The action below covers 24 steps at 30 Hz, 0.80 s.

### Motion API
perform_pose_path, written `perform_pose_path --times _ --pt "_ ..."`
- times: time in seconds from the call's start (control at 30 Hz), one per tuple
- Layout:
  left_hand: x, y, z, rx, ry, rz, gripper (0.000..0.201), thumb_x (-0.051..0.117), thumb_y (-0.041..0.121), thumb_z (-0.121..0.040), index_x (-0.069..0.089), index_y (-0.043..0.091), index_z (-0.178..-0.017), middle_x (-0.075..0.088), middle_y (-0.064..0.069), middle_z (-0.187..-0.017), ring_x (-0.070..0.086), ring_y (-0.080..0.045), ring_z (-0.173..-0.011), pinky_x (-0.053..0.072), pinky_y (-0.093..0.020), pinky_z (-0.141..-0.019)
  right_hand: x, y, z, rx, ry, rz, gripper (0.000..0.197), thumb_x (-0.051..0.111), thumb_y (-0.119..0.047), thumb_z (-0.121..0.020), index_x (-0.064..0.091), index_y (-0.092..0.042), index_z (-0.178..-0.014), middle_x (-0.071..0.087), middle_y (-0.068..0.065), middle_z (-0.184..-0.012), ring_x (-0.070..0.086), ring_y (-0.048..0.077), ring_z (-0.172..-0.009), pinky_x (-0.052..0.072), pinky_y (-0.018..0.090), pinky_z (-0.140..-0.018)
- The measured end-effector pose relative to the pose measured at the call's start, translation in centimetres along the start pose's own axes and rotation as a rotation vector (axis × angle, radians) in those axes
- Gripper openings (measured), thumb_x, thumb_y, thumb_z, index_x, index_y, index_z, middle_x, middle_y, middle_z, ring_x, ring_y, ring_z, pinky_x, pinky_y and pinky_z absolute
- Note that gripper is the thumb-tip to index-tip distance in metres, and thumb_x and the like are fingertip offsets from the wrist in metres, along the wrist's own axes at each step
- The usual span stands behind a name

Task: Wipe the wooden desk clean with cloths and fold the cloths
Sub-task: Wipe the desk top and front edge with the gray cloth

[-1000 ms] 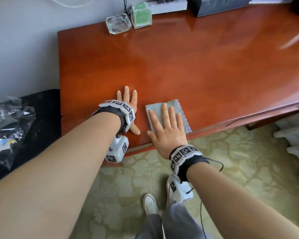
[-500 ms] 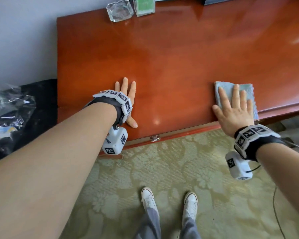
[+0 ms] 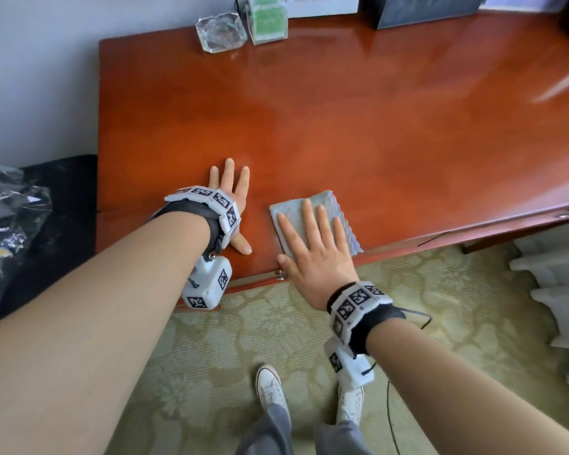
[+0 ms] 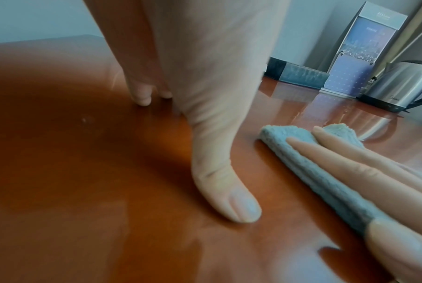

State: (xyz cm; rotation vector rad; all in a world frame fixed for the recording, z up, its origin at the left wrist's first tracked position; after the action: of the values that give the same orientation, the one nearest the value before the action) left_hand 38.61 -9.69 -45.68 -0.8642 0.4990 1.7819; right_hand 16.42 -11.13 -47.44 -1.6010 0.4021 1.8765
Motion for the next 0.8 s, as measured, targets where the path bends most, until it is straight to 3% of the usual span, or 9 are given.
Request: perform_pose_path --times 0.1,0.2,0.3,0.43,0.5,0.57,0.67,0.73,0.8 --pt "-0.7 0.3 0.7 -0.005 -0.032 0.022 0.162 0.09 0.058 -0.05 -0.033 0.021 -0.148 -0.043 -0.011 -0.152 -0.026 -0.038 -0.145 0.009 -0.062 -0.118 -0.9 3.9 0.1 -0.065 -0.008 0.048 0.06 0.009 -0.057 -0.098 -0.014 -0.041 -0.151 -0.017 0.005 -0.162 -0.01 0.028 -0.15 -0.001 0.048 -0.121" --pt "-0.9 0.4 0.9 -0.015 -0.055 0.046 0.162 0.092 0.054 -0.051 -0.034 0.022 -0.147 -0.045 -0.009 -0.151 -0.027 -0.037 -0.145 0.006 -0.06 -0.119 -2.0 9.5 0.2 0.124 -0.031 0.029 0.06 0.0 -0.06 -0.093 -0.021 -0.047 -0.147 -0.023 0.002 -0.16 -0.014 0.025 -0.149 -0.004 0.046 -0.12" --pt "-1.5 1.0 1.2 -0.035 -0.086 0.009 0.161 0.092 0.052 -0.054 -0.035 0.019 -0.147 -0.045 -0.011 -0.15 -0.026 -0.038 -0.145 0.007 -0.058 -0.119 -3.1 15.8 0.5 0.286 -0.05 -0.008 0.06 0.006 -0.06 -0.095 -0.021 -0.048 -0.147 -0.025 0.0 -0.16 -0.015 0.025 -0.149 -0.005 0.047 -0.12" --pt "-1.7 1.0 2.4 -0.065 -0.048 0.021 0.155 0.091 0.051 -0.056 -0.03 0.025 -0.15 -0.04 -0.002 -0.155 -0.022 -0.028 -0.148 0.021 -0.057 -0.116 -4.8 21.6 0.2 0.395 -0.089 -0.041 0.061 0.009 -0.059 -0.095 -0.024 -0.048 -0.145 -0.028 0.001 -0.158 -0.018 0.026 -0.148 -0.006 0.049 -0.12" --pt "-1.9 0.8 2.9 -0.084 -0.045 0.014 0.153 0.09 0.055 -0.056 -0.027 0.028 -0.151 -0.036 0.0 -0.157 -0.018 -0.026 -0.15 0.024 -0.056 -0.115 -5.2 22.4 -0.4 0.402 -0.108 -0.044 0.062 0.008 -0.059 -0.095 -0.027 -0.046 -0.144 -0.03 0.003 -0.158 -0.019 0.027 -0.148 -0.006 0.05 -0.12" --pt "-2.9 1.5 2.9 -0.103 -0.048 -0.048 0.155 0.088 0.061 -0.054 -0.027 0.024 -0.151 -0.028 -0.007 -0.16 -0.005 -0.032 -0.151 0.027 -0.054 -0.114 -5.3 21.6 -0.7 0.412 -0.117 -0.07 0.065 0.01 -0.06 -0.096 -0.025 -0.042 -0.147 -0.031 0.005 -0.157 -0.021 0.028 -0.147 -0.008 0.051 -0.119" --pt "-6.1 5.0 1.8 -0.081 0.139 -0.01 0.149 0.08 0.069 -0.059 -0.026 0.021 -0.151 -0.014 -0.014 -0.163 0.018 -0.036 -0.147 0.026 -0.049 -0.118 -5.1 18.8 -1.0 0.325 -0.102 -0.06 0.067 0.012 -0.06 -0.098 -0.022 -0.036 -0.15 -0.028 0.01 -0.158 -0.02 0.032 -0.147 -0.01 0.052 -0.118" --pt "-7.9 8.6 0.7 -0.049 0.265 0.079 0.144 0.075 0.072 -0.062 -0.022 0.018 -0.153 -0.014 -0.014 -0.163 0.013 -0.034 -0.15 0.019 -0.048 -0.121 -4.6 16.4 -1.0 0.165 -0.102 -0.033 0.067 0.006 -0.059 -0.096 -0.024 -0.033 -0.15 -0.028 0.012 -0.158 -0.021 0.035 -0.146 -0.009 0.053 -0.118" --pt "-8.4 12.3 -0.7 -0.048 0.246 0.105 0.147 0.074 0.076 -0.059 -0.022 0.015 -0.153 -0.022 -0.015 -0.161 -0.001 -0.033 -0.151 0.011 -0.052 -0.121 -4.1 14.9 -0.8 0.043 -0.128 -0.021 0.067 0.0 -0.059 -0.093 -0.023 -0.033 -0.15 -0.027 0.012 -0.158 -0.021 0.035 -0.146 -0.008 0.054 -0.118"
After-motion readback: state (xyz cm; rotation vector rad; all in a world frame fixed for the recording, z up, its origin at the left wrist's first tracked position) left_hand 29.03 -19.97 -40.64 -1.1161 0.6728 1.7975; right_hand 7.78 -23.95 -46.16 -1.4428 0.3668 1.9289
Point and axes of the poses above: each hand's wrist, its own z-axis away from the middle knuckle, its own x-axis out of the palm, y = z × x, the point moved 2 cm from there along -z, towards the middle knuckle
